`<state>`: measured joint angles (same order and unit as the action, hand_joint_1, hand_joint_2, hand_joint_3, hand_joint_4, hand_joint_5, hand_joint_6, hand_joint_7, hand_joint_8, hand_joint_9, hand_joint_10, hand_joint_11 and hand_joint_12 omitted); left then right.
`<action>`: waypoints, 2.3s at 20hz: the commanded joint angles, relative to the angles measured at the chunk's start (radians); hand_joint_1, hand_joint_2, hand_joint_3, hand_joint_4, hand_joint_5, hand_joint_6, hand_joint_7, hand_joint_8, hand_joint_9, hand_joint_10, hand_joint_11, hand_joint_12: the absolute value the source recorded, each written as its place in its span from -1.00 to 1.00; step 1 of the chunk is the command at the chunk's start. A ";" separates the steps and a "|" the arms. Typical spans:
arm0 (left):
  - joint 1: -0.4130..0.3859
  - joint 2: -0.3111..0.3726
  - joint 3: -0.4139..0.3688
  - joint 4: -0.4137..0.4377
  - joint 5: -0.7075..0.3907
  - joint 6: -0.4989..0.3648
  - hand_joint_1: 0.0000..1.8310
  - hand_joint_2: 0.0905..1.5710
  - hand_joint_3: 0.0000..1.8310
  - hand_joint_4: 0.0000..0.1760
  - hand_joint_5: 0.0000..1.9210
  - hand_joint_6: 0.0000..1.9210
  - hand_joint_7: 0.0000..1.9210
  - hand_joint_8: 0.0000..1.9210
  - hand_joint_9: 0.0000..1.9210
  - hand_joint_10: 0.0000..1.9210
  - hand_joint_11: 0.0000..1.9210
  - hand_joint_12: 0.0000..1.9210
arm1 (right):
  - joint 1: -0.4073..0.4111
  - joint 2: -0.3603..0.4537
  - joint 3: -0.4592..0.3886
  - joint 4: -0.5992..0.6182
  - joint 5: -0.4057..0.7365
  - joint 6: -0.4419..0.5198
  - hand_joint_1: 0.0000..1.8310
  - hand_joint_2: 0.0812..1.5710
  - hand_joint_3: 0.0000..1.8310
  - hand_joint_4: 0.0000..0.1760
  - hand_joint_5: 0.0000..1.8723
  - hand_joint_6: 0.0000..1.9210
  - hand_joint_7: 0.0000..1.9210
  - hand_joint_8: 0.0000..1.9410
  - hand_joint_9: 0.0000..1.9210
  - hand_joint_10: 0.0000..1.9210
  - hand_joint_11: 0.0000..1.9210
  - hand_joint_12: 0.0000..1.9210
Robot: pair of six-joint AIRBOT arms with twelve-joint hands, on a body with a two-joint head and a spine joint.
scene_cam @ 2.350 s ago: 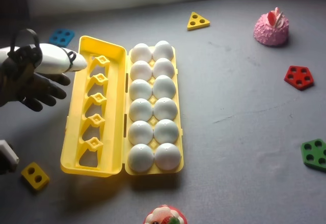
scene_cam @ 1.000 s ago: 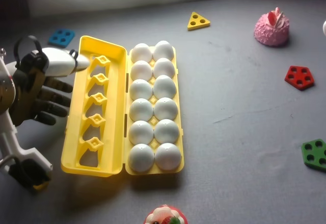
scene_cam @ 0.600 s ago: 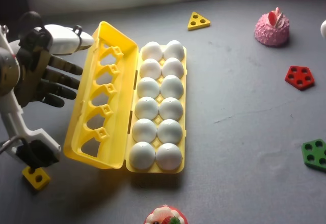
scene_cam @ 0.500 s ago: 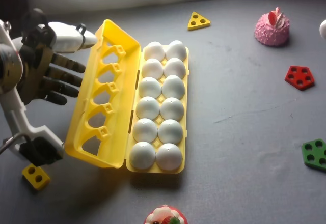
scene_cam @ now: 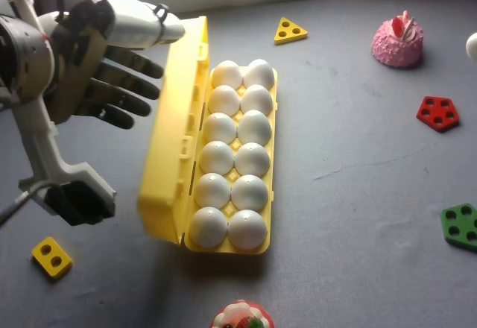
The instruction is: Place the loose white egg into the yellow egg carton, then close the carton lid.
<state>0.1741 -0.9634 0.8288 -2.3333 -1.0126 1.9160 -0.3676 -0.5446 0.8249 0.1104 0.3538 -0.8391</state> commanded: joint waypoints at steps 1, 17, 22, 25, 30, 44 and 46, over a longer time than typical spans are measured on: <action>-0.017 -0.002 -0.011 0.046 0.023 0.007 -0.75 0.58 -1.00 -1.00 -0.39 -0.99 -0.32 -0.74 -0.45 -0.34 -0.69 0.35 | 0.007 0.005 0.000 0.005 0.126 0.000 -0.70 0.42 -1.00 -1.00 -0.65 -0.98 -0.65 -0.99 -0.72 -0.96 -1.00 -0.12; 0.035 -0.078 -0.135 0.047 0.186 0.199 -0.83 0.56 -0.99 -1.00 -0.35 -1.00 -0.29 -0.91 -0.52 -0.29 -0.79 0.40 | -0.002 0.004 -0.001 0.005 0.149 -0.004 -0.70 0.40 -1.00 -1.00 -0.61 -0.98 -0.64 -1.00 -0.72 -0.97 -1.00 0.05; 0.079 -0.083 -0.169 0.062 0.202 0.200 -0.84 0.52 -1.00 -1.00 -0.35 -1.00 -0.23 -1.00 -0.33 -0.69 -0.72 0.27 | -0.012 0.004 -0.001 0.005 0.160 -0.005 -0.72 0.42 -1.00 -1.00 -0.65 -0.99 -0.67 -1.00 -0.74 -0.97 -1.00 -0.13; 0.103 -0.082 -0.181 0.068 0.210 0.200 -0.81 0.52 -1.00 -1.00 -0.37 -1.00 -0.25 -1.00 -0.34 -0.69 -0.73 0.30 | -0.012 0.004 -0.001 0.005 0.160 -0.005 -0.75 0.43 -1.00 -1.00 -0.66 -1.00 -0.68 -1.00 -0.76 -0.98 -1.00 -0.24; 0.123 -0.081 -0.181 0.068 0.221 0.199 -0.76 0.55 -1.00 -1.00 -0.42 -1.00 -0.26 -0.99 -0.34 -0.68 -0.75 0.30 | -0.012 0.004 -0.002 0.005 0.161 -0.006 -0.73 0.41 -1.00 -1.00 -0.64 -0.99 -0.65 -1.00 -0.71 -0.96 -1.00 -0.01; -0.066 -0.067 -0.001 0.089 0.284 0.741 -0.84 0.57 -1.00 -1.00 -0.42 -0.95 -0.22 -0.98 -0.29 -0.62 -0.64 0.30 | -0.014 0.004 -0.002 0.005 0.164 -0.007 -0.70 0.41 -1.00 -1.00 -0.62 -0.99 -0.64 -0.99 -0.71 -0.96 -1.00 0.01; -0.083 -0.054 0.043 0.088 0.331 0.868 -0.97 0.63 -1.00 -1.00 -0.42 -0.99 -0.26 -1.00 -0.42 -0.50 -0.77 0.38 | -0.014 0.004 -0.003 0.004 0.165 -0.007 -0.73 0.42 -1.00 -1.00 -0.64 -0.99 -0.64 -1.00 -0.71 -0.96 -1.00 0.05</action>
<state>0.1043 -1.0191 0.8734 -2.2883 -0.7444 2.7811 -0.3862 -0.5446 0.8230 0.1108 0.3927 -0.8471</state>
